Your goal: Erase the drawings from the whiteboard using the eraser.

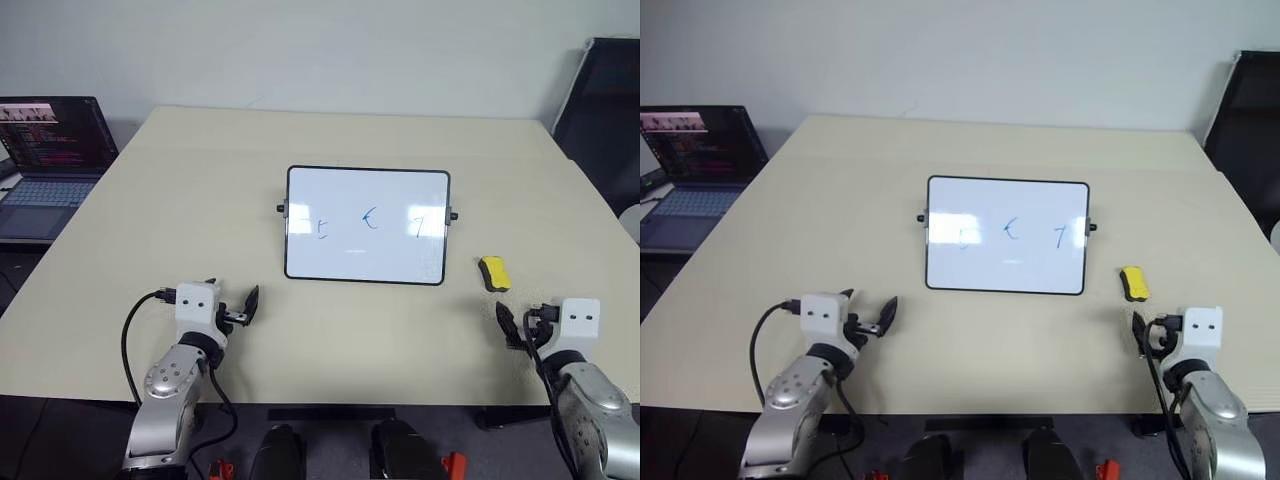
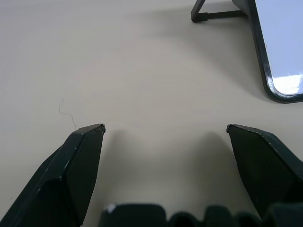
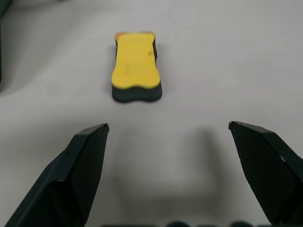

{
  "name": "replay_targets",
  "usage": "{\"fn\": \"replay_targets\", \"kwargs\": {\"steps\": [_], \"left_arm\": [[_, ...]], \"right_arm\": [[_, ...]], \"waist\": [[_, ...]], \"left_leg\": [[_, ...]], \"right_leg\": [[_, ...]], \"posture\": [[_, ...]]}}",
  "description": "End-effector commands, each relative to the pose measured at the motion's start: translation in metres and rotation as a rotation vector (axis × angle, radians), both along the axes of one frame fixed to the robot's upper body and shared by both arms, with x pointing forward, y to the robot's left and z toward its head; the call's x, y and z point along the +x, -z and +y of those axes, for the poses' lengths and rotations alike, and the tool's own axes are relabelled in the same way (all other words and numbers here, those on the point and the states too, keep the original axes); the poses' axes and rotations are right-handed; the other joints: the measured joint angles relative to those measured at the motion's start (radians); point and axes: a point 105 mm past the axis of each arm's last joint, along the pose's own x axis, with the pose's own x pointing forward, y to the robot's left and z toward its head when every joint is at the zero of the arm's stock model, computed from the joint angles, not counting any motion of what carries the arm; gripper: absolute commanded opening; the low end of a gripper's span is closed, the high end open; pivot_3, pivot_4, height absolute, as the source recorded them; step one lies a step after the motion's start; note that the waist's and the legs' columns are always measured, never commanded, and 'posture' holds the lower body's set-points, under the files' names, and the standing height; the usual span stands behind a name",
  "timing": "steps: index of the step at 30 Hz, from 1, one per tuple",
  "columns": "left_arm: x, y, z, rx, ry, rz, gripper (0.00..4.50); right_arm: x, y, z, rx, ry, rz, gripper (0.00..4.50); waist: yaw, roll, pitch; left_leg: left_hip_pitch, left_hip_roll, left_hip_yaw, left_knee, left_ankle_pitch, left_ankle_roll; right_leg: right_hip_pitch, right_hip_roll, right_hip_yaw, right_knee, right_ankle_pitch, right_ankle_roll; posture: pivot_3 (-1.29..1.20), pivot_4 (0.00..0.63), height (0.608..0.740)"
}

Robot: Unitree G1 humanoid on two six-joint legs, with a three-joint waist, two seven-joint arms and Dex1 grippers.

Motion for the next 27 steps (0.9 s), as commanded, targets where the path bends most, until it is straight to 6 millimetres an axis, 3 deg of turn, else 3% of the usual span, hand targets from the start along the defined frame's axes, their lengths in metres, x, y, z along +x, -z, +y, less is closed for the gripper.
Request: {"fn": "replay_targets", "kwargs": {"steps": [1, 9, 15, 21, 27], "left_arm": [[0.001, 0.000, -0.007, 0.004, 0.046, 0.010, 4.50], [0.002, -0.021, -0.010, 0.011, 0.182, -0.013, 4.50], [0.006, -0.055, -0.015, -0.015, 0.338, -0.097, 4.50], [0.012, -0.090, -0.035, -0.020, 0.595, -0.129, 4.50], [0.015, -0.129, -0.074, 0.012, 0.890, -0.171, 4.50]], "right_arm": [[0.002, -0.015, 0.001, -0.002, -0.003, -0.053, 4.45], [0.005, -0.030, 0.028, 0.008, -0.072, -0.117, 4.45], [0.008, -0.041, 0.050, 0.037, -0.176, -0.117, 4.45], [0.010, -0.059, 0.063, 0.045, -0.235, -0.096, 4.45], [0.021, -0.078, 0.061, 0.010, -0.240, -0.068, 4.45]], "waist": [[0.000, 0.000, 0.000], [0.000, 0.001, 0.000], [0.000, 0.000, 0.000], [0.000, 0.000, 0.001], [0.000, 0.000, 0.001]], "left_leg": [[0.000, 0.000, 0.000, 0.000, 0.000, 0.000], [0.000, 0.000, 0.000, 0.000, 0.000, 0.000], [-0.001, 0.000, 0.000, 0.000, 0.000, 0.000], [-0.002, 0.000, 0.000, 0.000, 0.000, 0.000], [-0.003, 0.000, 0.000, 0.000, 0.000, 0.000]], "right_leg": [[0.000, 0.000, 0.000, 0.000, 0.000, 0.000], [-0.001, 0.000, 0.000, 0.000, 0.000, 0.000], [-0.001, 0.000, -0.001, 0.000, 0.000, 0.000], [-0.002, 0.000, 0.000, 0.000, 0.000, 0.000], [-0.002, 0.000, -0.001, 0.000, 0.000, 0.000]], "posture": [[0.00, 0.150, 0.740], [0.00, 0.150, 0.740], [0.00, 0.150, 0.740], [0.00, 0.150, 0.740], [0.00, 0.150, 0.740]]}}
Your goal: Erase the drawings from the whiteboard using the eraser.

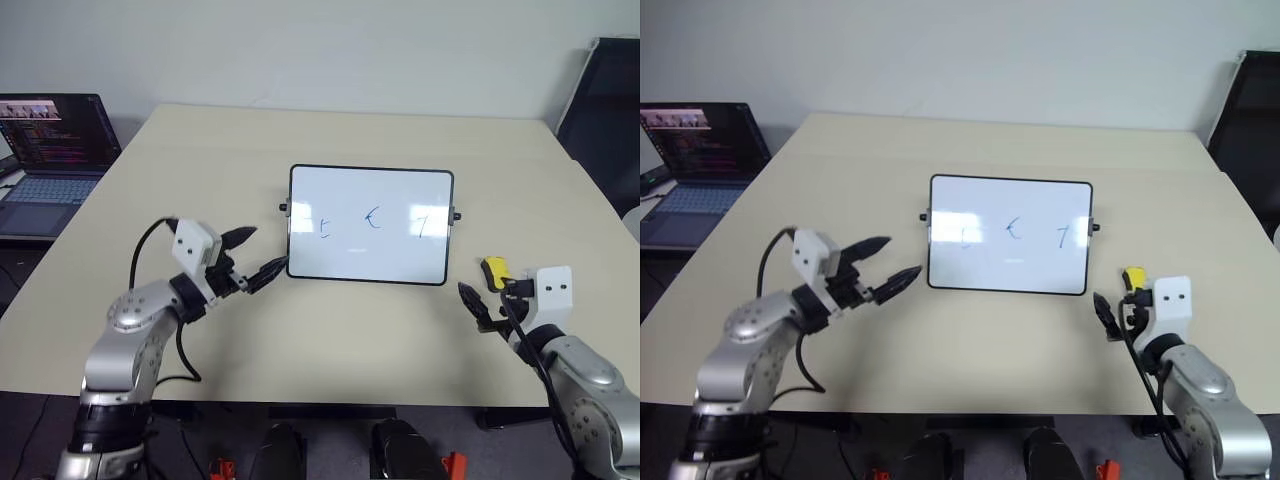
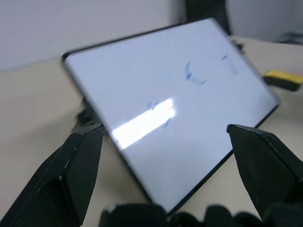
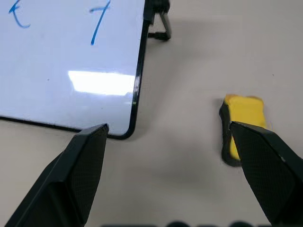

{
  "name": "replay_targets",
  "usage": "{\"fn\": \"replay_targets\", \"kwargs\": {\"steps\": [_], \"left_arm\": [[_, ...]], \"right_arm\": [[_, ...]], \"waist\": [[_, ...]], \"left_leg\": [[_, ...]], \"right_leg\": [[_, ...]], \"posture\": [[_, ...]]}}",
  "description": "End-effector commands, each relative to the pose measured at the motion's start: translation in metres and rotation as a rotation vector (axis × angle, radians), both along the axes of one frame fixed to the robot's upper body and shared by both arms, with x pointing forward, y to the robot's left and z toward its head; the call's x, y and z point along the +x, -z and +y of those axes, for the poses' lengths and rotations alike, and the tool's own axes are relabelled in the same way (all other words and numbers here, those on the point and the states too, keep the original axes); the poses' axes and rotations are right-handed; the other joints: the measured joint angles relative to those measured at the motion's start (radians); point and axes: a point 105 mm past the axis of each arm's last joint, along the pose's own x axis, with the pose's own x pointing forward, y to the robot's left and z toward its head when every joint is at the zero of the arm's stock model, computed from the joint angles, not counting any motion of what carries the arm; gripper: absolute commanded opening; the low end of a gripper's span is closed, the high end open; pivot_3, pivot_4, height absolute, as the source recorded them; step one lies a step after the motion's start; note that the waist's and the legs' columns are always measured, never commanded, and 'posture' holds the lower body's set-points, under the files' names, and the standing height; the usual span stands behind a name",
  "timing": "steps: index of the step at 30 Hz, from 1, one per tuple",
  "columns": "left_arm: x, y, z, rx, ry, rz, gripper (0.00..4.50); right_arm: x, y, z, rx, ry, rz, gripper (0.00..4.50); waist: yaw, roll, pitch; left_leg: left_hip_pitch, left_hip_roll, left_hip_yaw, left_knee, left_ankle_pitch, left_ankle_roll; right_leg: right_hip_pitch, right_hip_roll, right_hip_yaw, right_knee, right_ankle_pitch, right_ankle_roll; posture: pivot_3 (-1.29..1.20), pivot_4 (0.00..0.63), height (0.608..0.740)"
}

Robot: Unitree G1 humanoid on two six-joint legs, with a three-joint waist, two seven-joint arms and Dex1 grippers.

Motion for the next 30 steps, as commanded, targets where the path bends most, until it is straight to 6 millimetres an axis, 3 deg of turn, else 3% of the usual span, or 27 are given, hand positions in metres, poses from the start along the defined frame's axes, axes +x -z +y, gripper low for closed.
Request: {"fn": "replay_targets", "kwargs": {"steps": [1, 10, 13, 30], "left_arm": [[-0.004, -0.021, -0.026, 0.024, 0.182, -0.022, 4.50], [-0.009, -0.041, -0.080, 0.200, 0.487, -0.087, 4.50], [-0.008, -0.047, -0.086, 0.205, 0.511, -0.113, 4.50], [-0.007, -0.045, -0.070, 0.218, 0.488, -0.115, 4.50]], "right_arm": [[0.007, -0.018, -0.004, 0.000, 0.015, -0.022, 4.45], [0.046, -0.008, -0.040, 0.004, 0.208, 0.046, 4.45], [0.055, -0.003, -0.050, -0.012, 0.225, 0.061, 4.45], [0.073, 0.022, -0.059, -0.015, 0.195, 0.125, 4.45]], "waist": [[0.000, 0.000, 0.000], [0.000, 0.000, 0.001], [0.000, 0.001, 0.002], [-0.003, 0.002, 0.002]], "left_leg": [[0.000, 0.000, 0.000, 0.000, 0.000, 0.000], [-0.002, 0.000, -0.001, 0.000, 0.000, 0.000], [-0.002, -0.001, -0.001, 0.001, 0.000, 0.000], [-0.002, 0.000, -0.002, 0.001, 0.000, 0.001]], "right_leg": [[0.000, 0.000, 0.000, 0.000, 0.000, 0.000], [0.000, 0.001, 0.000, 0.000, 0.000, 0.001], [0.000, 0.001, 0.000, 0.000, 0.001, 0.003], [0.000, 0.002, 0.000, 0.002, 0.002, 0.005]], "posture": [[0.00, 0.150, 0.740], [0.00, 0.150, 0.740], [0.00, 0.150, 0.740], [0.00, 0.150, 0.740]]}}
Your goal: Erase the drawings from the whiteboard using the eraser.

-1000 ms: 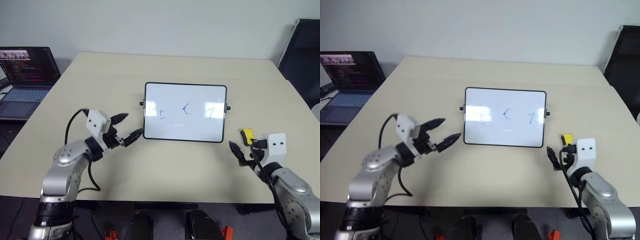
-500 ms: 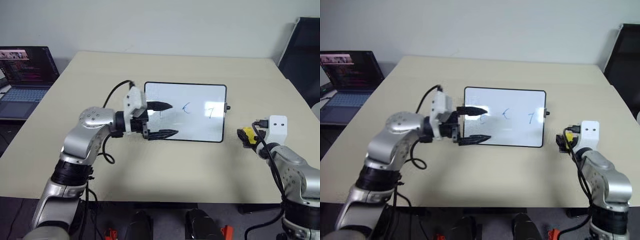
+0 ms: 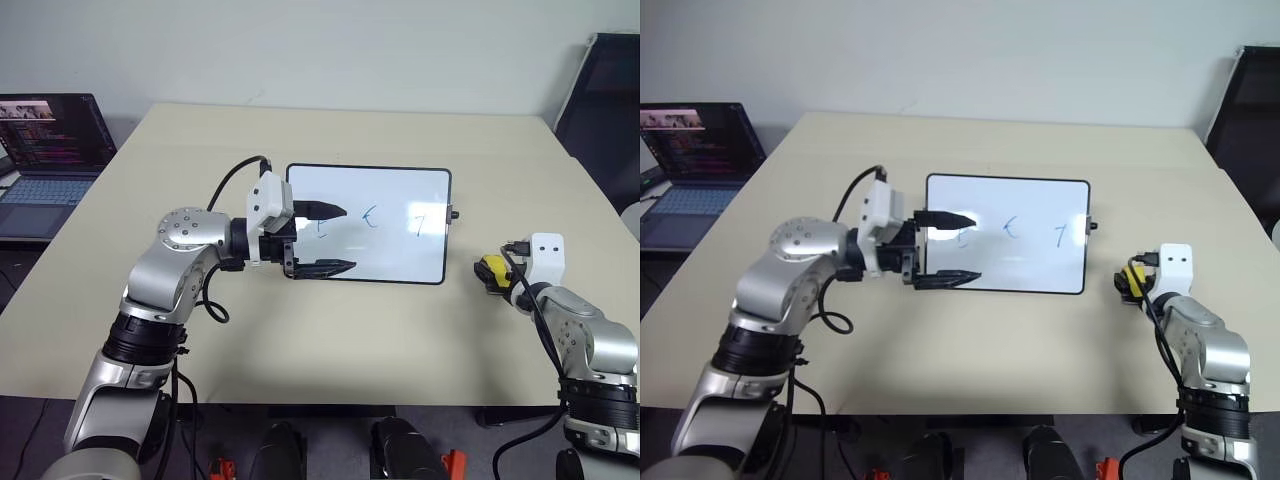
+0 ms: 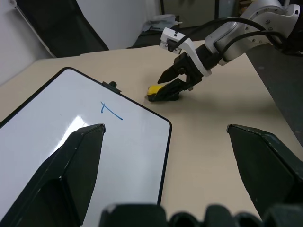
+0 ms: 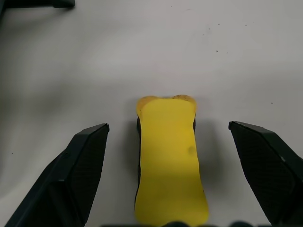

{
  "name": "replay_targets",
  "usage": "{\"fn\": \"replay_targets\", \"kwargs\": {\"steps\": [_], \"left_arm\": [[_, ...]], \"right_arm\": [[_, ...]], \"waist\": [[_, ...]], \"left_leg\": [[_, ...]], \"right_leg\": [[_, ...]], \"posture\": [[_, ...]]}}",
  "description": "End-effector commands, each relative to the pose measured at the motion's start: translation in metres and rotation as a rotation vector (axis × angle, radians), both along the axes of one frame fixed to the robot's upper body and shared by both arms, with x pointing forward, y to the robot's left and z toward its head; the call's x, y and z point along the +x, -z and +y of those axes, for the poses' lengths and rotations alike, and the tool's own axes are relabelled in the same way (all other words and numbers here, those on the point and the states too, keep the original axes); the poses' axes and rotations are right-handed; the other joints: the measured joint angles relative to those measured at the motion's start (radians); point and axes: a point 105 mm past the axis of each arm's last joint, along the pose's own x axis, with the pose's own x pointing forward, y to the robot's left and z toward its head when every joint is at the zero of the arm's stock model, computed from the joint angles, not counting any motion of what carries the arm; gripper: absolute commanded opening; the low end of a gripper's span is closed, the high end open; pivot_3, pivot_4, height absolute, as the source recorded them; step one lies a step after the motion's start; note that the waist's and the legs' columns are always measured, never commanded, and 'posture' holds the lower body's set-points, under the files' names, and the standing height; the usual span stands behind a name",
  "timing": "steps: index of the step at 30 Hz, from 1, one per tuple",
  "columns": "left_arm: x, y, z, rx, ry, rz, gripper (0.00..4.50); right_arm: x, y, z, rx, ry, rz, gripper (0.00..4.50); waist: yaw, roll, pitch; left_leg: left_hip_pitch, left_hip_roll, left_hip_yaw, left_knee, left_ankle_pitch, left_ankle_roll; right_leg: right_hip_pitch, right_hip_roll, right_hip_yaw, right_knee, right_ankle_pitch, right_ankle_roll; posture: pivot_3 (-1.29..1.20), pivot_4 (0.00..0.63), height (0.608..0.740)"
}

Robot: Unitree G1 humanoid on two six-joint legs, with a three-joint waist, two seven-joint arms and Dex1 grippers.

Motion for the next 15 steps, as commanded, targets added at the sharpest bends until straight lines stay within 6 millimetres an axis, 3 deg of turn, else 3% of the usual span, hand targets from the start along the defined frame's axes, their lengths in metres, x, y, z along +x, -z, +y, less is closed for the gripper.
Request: {"fn": "replay_targets", "kwargs": {"steps": [1, 10, 11, 15], "left_arm": [[-0.002, -0.011, 0.006, -0.012, -0.011, -0.054, 4.50], [0.000, -0.008, 0.011, -0.006, -0.029, -0.053, 4.50], [0.001, -0.008, 0.011, -0.007, -0.033, -0.052, 4.50], [0.005, -0.004, 0.019, -0.029, -0.095, -0.005, 4.50]], "right_arm": [[0.005, -0.012, -0.006, -0.030, 0.015, -0.052, 4.45], [0.006, -0.012, -0.008, -0.025, 0.024, -0.058, 1.31], [0.006, -0.013, -0.007, -0.023, 0.023, -0.059, 1.13], [0.004, -0.018, -0.004, -0.026, 0.011, -0.084, 1.12]], "waist": [[0.000, 0.000, 0.000], [0.000, 0.000, 0.000], [0.000, 0.000, 0.000], [-0.001, 0.000, 0.000]], "left_leg": [[0.000, 0.000, 0.000, 0.000, 0.000, 0.000], [0.000, 0.000, 0.000, 0.000, 0.000, 0.000], [0.000, 0.000, 0.000, 0.000, 0.000, 0.000], [0.000, 0.000, 0.000, 0.000, 0.000, 0.000]], "right_leg": [[0.000, 0.000, 0.000, 0.000, 0.000, 0.000], [0.000, 0.000, 0.000, 0.001, 0.001, 0.001], [0.000, 0.000, 0.000, 0.001, 0.000, 0.001], [0.000, 0.000, 0.000, 0.001, 0.001, 0.001]], "posture": [[0.00, 0.150, 0.740], [0.00, 0.150, 0.740], [0.00, 0.150, 0.740], [0.00, 0.150, 0.740]]}}
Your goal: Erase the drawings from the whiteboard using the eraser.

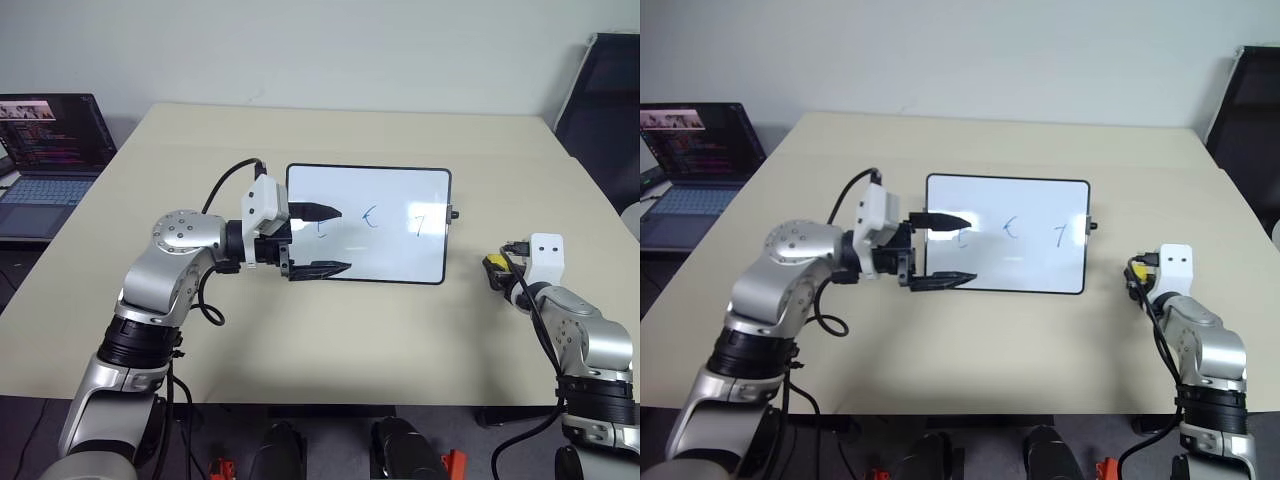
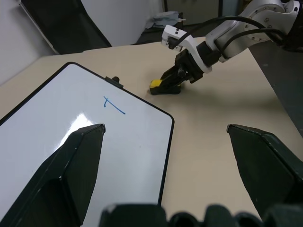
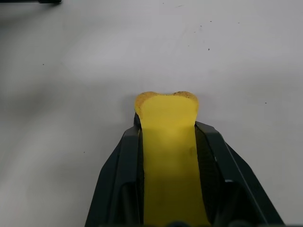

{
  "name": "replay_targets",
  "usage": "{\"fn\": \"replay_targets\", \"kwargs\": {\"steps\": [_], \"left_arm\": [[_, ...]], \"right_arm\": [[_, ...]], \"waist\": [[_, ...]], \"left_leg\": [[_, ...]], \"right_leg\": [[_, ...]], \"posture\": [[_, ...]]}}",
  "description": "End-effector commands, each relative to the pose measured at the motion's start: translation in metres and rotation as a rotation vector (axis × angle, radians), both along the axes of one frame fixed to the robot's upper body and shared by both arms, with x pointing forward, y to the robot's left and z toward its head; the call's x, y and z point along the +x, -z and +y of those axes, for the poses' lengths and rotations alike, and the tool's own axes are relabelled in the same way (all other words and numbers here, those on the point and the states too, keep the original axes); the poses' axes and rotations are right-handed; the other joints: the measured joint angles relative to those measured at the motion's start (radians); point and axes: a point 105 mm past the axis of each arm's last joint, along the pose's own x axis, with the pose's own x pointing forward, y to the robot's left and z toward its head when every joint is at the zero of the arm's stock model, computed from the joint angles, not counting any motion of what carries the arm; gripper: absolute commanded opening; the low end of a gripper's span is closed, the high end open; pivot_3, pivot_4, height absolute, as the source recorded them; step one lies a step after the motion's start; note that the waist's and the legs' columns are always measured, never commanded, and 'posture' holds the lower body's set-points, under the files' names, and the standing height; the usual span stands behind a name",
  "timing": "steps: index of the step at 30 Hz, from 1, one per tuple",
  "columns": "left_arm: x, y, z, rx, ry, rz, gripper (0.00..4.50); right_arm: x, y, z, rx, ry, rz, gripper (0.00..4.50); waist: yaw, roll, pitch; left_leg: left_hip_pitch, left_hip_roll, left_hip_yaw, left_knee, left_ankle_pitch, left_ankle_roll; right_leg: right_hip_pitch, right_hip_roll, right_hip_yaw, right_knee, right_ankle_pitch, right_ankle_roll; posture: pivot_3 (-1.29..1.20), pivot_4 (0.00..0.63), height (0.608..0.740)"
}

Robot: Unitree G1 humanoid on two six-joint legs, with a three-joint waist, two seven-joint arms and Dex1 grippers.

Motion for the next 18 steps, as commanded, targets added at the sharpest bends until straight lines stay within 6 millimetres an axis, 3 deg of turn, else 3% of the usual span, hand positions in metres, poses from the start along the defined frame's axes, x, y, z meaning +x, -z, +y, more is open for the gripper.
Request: {"fn": "replay_targets", "kwargs": {"steps": [1, 6, 12, 18], "left_arm": [[0.004, -0.005, 0.013, -0.029, -0.079, 0.004, 4.50], [0.004, 0.006, 0.022, -0.027, -0.170, 0.018, 4.50], [0.000, 0.015, 0.021, -0.036, -0.214, 0.022, 4.50], [0.005, 0.010, 0.014, -0.066, -0.223, 0.014, 4.50]], "right_arm": [[0.000, -0.021, 0.001, -0.024, -0.015, -0.084, 1.12], [-0.014, -0.032, 0.014, -0.092, -0.094, -0.146, 1.12], [-0.029, -0.039, 0.062, -0.084, -0.259, -0.201, 1.12], [-0.021, -0.069, 0.099, -0.165, -0.365, -0.303, 1.12]], "waist": [[-0.001, 0.000, 0.000], [0.001, 0.000, 0.000], [0.000, 0.000, 0.000], [0.001, 0.000, 0.001]], "left_leg": [[0.000, 0.000, 0.000, 0.000, 0.000, 0.000], [0.000, 0.000, -0.001, 0.000, 0.000, 0.000], [0.000, 0.000, -0.001, 0.001, 0.000, 0.000], [0.000, 0.000, -0.001, 0.007, 0.000, 0.000]], "right_leg": [[0.000, 0.000, 0.000, 0.000, 0.000, 0.000], [0.000, 0.000, -0.001, 0.000, 0.000, 0.001], [0.000, 0.000, 0.000, 0.001, -0.002, -0.002], [0.000, 0.000, 0.000, 0.005, -0.002, -0.003]], "posture": [[0.00, 0.150, 0.740], [0.00, 0.150, 0.740], [0.00, 0.150, 0.740], [0.00, 0.150, 0.740]]}}
